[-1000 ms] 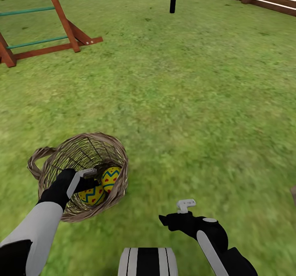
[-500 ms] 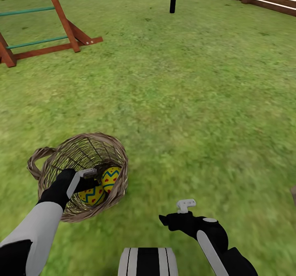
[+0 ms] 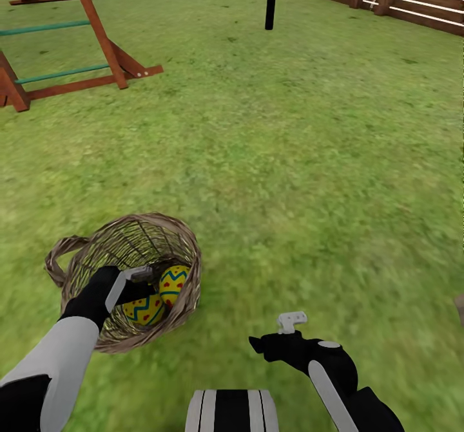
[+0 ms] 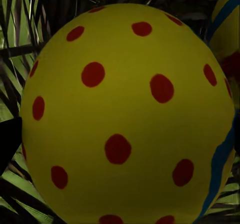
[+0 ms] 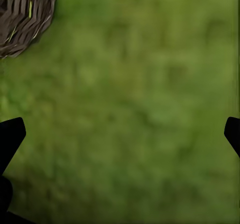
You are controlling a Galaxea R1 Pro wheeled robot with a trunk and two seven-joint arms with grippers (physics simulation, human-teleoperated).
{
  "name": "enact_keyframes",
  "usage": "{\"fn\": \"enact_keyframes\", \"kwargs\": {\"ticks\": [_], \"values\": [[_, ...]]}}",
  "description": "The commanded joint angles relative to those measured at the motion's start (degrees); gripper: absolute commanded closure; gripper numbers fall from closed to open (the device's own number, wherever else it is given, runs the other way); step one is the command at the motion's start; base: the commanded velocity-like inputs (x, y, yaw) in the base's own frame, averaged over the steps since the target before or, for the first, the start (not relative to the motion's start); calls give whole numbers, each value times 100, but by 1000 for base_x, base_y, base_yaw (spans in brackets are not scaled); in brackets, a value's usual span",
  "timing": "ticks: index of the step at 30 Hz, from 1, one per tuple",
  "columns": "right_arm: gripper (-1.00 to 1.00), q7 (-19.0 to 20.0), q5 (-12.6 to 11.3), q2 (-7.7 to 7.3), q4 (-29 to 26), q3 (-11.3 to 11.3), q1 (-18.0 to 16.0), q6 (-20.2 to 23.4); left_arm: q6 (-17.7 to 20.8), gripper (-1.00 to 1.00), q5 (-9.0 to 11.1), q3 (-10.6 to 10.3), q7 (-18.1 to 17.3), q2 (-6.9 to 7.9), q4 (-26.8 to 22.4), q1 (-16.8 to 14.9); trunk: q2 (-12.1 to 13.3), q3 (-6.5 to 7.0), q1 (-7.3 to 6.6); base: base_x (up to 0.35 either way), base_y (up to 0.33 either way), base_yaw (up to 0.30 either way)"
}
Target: Take the three Easter eggs out of the wicker basket on the lawn in the garden, then place them on the lawn next to a single tree (choose any tree) so that all three eggs are next to the same tree and none are left in the basket.
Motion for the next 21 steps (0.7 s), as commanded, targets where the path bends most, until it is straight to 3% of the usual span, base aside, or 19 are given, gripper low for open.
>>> {"fn": "enact_keyframes", "kwargs": {"ticks": [1,6,11,21], "values": [[-100,-60,-60,-5,-6,9,-4,14,25,100,44,9,20,-1,-5,-1,0,19,-3,0,0,0],[-100,-60,-60,-5,-6,7,-5,15,25,100,44,7,20,-1,-5,-1,7,130,-16,0,0,0],[-100,-60,-60,-5,-6,6,-5,15,25,100,44,9,20,-1,-5,-1,7,130,-16,0,0,0],[-100,-60,-60,-5,-6,6,-5,15,55,100,38,8,46,-1,20,-1,20,352,-42,0,0,0]]}}
